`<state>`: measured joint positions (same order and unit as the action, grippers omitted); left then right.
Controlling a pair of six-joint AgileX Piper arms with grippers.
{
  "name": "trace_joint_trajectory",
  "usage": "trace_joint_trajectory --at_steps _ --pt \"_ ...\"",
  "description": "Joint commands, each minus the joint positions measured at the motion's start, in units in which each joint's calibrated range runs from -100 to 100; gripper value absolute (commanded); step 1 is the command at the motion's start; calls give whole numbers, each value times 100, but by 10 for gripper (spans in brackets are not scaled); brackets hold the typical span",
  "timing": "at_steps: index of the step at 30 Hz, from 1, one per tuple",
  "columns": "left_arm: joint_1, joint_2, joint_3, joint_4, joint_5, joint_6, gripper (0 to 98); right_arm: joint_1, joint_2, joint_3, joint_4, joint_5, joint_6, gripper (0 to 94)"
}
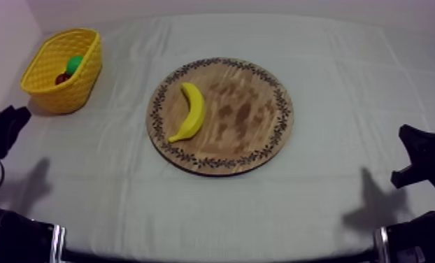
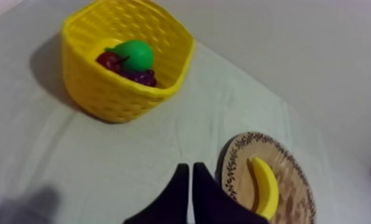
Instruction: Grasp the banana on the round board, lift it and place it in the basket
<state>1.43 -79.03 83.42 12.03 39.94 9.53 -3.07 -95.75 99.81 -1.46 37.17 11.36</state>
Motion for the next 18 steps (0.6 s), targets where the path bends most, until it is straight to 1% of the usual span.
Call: trace_joint_trajectory --at_steps 1,5,7,9,12,18 --pt "15 1058 -1023 85 546 -1243 0 1 0 -3 -3 0 1 4" --pt "74 2113 -2003 192 1184 -1508 0 1 0 -3 -3 0 3 4" --pt "155 2593 -2441 188 1454 -1568 0 1 0 -3 -3 0 4 4" --pt "262 3050 -2846 140 1665 -1572 0 1 0 -3 -3 0 4 4" --pt "481 3725 -3430 8 1853 -1481 0 1 0 -3 -3 0 4 4" --pt "1039 5131 -4710 -399 2096 -1050 0 1 0 -3 -3 0 4 4"
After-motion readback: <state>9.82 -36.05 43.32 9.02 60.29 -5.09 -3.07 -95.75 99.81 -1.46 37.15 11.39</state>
